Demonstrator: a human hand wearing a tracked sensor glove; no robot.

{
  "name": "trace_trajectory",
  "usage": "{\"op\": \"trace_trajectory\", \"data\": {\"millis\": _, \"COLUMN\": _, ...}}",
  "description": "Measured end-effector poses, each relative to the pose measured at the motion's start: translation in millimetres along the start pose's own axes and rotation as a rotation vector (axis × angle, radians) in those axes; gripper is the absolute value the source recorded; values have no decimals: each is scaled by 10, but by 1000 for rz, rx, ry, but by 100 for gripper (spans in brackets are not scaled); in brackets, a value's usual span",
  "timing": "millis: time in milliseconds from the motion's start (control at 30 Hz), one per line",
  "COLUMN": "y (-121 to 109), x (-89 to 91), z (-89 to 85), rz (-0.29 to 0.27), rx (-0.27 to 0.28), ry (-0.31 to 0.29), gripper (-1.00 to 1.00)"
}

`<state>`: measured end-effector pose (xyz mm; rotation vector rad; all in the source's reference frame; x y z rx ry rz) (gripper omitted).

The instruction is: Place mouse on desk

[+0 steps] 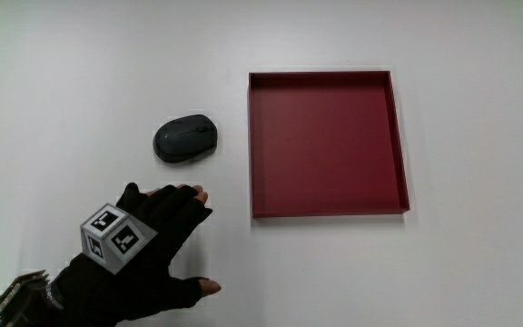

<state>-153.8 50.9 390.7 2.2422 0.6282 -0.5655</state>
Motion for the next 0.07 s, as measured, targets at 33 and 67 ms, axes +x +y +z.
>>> {"op": "trace_trajectory", "data": {"millis": 33, "y": 6, "x": -13, "z": -1, "rz": -2, "rx": 6, "ry": -7, "gripper": -100}}
{"op": "trace_trajectory", "data": {"millis": 67, "y": 11, "x": -18, "z": 15, "rz": -17, "rx": 17, "ry": 22, "gripper": -100}}
